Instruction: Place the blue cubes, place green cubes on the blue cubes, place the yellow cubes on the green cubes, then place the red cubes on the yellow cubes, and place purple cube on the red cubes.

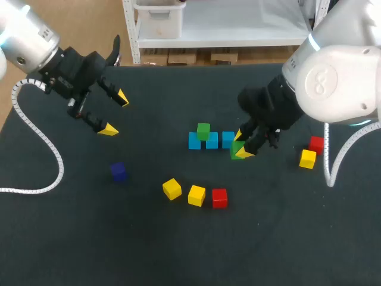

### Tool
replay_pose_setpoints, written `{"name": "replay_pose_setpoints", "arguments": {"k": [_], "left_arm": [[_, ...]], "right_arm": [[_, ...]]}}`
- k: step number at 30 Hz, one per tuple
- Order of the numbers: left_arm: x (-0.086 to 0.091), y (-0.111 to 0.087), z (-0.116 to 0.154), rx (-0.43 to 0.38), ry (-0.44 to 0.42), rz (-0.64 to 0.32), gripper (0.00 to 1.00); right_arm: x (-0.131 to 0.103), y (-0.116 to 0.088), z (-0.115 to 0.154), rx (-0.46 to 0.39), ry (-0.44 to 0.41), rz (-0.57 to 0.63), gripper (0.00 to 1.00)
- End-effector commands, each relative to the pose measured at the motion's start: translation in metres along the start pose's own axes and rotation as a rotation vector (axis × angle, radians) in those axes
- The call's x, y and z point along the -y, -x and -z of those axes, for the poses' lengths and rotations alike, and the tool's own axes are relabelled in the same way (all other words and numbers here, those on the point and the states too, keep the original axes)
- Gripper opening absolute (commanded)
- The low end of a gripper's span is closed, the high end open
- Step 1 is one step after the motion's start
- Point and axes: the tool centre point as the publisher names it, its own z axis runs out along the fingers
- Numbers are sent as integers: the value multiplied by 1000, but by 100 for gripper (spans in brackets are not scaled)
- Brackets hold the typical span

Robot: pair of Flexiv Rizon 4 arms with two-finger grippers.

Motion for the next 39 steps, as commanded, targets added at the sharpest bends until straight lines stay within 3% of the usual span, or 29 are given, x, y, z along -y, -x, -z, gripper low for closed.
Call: {"name": "replay_pose_setpoints", "arguments": {"k": [1, 17, 39], "left_arm": [[-1, -1, 0, 3, -2, -3, 100], [-1, -1, 0, 3, -2, -3, 100], [-1, -1, 0, 3, -2, -3, 100]], "right_arm": [[23, 2, -15, -6, 23, -12, 0], [68, 7, -20, -75, -21, -50, 0], [84, 6, -33, -88, -25, -52, 0]]}}
